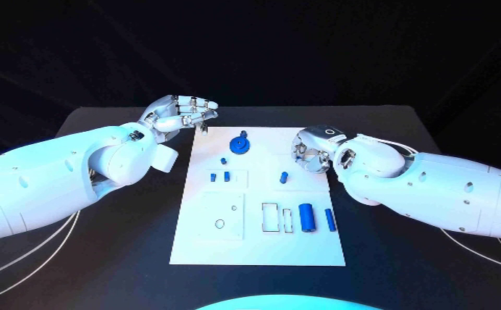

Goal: Assemble the parts on the task board

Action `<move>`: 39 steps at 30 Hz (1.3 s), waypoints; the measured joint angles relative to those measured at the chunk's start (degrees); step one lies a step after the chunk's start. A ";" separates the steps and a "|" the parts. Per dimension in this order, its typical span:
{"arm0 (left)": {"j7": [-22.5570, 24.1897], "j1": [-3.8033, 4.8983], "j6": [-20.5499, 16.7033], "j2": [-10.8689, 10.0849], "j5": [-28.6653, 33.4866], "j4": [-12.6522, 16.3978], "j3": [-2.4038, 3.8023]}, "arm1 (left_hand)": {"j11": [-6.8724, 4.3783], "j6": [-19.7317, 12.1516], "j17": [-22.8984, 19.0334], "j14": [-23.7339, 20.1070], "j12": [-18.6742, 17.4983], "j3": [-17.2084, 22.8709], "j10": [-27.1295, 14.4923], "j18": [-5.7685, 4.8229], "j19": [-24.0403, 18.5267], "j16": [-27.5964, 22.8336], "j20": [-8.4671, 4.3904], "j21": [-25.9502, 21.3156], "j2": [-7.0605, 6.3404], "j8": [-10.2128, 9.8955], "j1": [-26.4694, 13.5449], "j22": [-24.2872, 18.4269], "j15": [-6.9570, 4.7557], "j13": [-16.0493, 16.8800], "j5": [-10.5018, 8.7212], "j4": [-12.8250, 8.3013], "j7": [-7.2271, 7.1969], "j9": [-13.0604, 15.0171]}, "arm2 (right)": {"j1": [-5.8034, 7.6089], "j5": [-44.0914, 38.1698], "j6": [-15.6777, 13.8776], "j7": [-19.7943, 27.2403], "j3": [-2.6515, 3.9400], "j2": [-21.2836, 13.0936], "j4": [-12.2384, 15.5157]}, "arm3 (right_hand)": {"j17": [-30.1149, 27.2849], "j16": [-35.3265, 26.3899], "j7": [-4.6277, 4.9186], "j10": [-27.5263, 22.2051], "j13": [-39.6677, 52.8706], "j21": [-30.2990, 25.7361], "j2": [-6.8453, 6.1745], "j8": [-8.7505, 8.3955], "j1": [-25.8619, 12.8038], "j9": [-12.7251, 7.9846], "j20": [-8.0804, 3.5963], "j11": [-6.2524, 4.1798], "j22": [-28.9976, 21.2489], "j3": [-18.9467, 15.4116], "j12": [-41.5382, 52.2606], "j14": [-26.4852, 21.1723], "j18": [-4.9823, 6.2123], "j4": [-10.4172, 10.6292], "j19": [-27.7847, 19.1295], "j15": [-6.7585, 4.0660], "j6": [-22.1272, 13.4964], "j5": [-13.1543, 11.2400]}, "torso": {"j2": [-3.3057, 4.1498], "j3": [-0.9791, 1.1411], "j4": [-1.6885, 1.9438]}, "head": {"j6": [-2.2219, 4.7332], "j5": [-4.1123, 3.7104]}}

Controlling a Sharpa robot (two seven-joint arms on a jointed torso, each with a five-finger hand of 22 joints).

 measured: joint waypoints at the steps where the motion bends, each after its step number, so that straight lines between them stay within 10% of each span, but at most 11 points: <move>1: 0.00 0.00 0.00 0.00 0.00 -0.01 0.00 | 0.08 0.00 0.00 0.00 0.00 0.00 -0.08 0.00 0.00 0.00 0.00 0.00 0.00 0.00 0.00 -0.01 0.00 0.00 0.00 0.00 0.00 0.00 | 0.04 0.00 -0.07 -0.01 0.01 -0.06 0.07 | 0.00 0.00 0.00 0.04 0.00 0.00 0.00 0.00 0.00 0.03 0.00 0.04 0.00 0.20 0.00 0.00 0.00 -0.11 0.00 0.00 0.00 0.00 | 0.00 0.00 -0.01 | 0.02 0.00; 22: 0.07 -0.01 -0.07 0.22 -0.01 -0.44 0.00 | 0.08 0.00 -0.06 0.00 0.00 0.00 -0.07 0.00 -0.20 0.00 0.20 0.00 0.22 0.00 0.22 -0.01 0.00 -0.06 0.00 0.00 0.00 -0.07 | 1.60 2.22 -4.95 0.44 0.73 -3.93 9.48 | 0.16 0.22 0.20 0.09 0.00 0.27 0.00 0.22 0.00 0.16 -0.20 0.09 -0.02 0.46 -0.04 -0.20 0.01 -0.15 0.20 -0.20 0.20 -0.15 | -0.03 -0.04 -0.03 | 0.38 0.45; 39: 0.20 -0.06 -0.39 0.99 -0.01 -0.68 0.00 | 0.08 0.00 -0.06 0.00 0.00 0.00 -0.07 0.00 -0.20 0.00 0.20 0.00 0.22 0.00 0.22 -0.07 0.00 -0.06 0.00 0.00 0.00 -0.07 | -2.00 3.41 -5.50 1.98 0.41 4.88 12.47 | 0.00 0.22 0.20 0.09 0.00 0.27 0.00 0.21 0.00 0.22 -0.20 0.09 -0.03 1.17 -0.46 -0.20 0.01 -0.87 0.20 -0.19 0.20 0.05 | -0.04 -0.17 0.09 | -0.58 4.53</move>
